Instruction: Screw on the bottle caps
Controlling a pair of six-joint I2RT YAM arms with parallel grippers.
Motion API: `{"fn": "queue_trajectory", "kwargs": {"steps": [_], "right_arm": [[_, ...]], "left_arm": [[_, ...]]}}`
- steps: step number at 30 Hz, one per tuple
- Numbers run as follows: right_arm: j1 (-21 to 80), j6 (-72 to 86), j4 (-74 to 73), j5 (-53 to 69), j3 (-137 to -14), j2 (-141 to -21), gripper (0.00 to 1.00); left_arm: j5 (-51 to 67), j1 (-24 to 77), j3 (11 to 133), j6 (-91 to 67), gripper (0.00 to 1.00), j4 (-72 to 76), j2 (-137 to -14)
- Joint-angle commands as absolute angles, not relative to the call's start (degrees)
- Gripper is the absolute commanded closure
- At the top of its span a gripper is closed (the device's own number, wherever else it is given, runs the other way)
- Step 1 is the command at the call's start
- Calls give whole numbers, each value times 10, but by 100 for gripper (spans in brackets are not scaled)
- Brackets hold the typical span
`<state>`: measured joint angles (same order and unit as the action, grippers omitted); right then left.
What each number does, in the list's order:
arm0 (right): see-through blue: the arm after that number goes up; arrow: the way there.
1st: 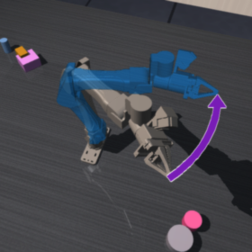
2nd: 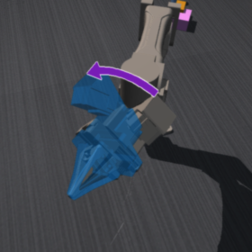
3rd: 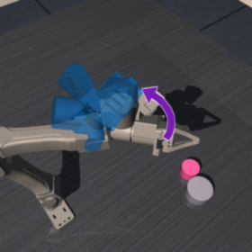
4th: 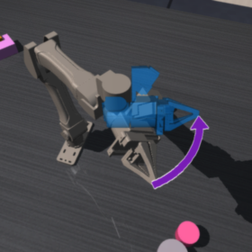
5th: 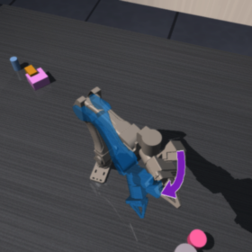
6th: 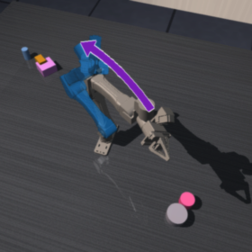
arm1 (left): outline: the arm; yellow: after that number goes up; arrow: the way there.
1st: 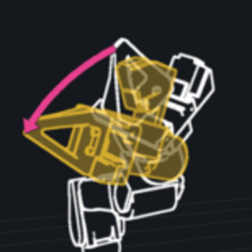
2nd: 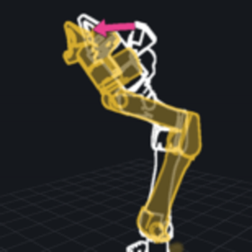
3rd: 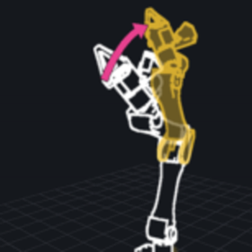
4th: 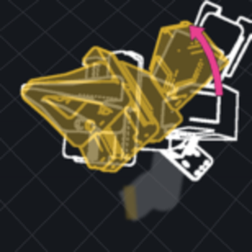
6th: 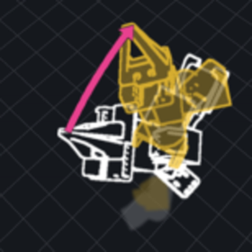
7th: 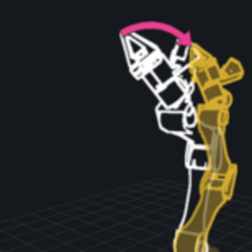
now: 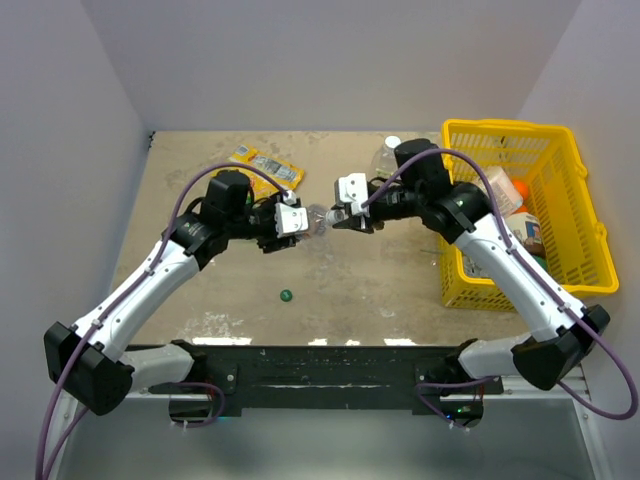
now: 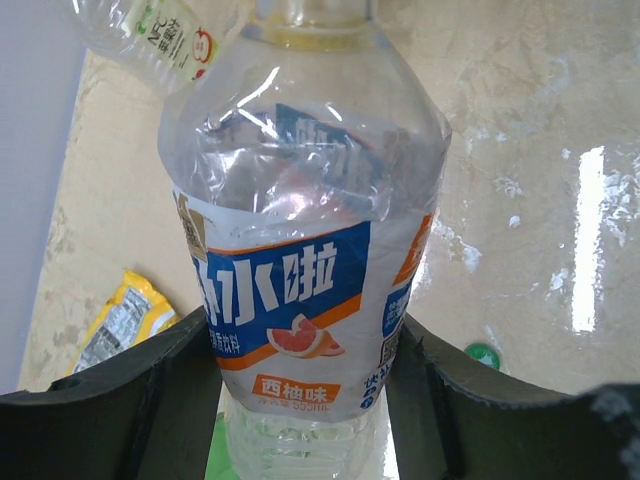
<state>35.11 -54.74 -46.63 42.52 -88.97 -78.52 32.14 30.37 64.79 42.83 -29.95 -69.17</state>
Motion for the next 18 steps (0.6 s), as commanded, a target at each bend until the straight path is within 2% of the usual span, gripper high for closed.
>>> {"fn": "queue_trajectory", "kwargs": {"steps": [1, 7, 18], "right_arm": [[355, -286, -252, 409, -800, -742, 100], [352, -155, -209, 366, -795, -757, 100], [317, 149, -62, 375, -781, -802, 100]], "left_arm": [[296, 306, 637, 400, 100, -141, -636], [214, 346, 600, 405, 100, -51, -603], [41, 435, 588, 403, 100, 98, -609]]}}
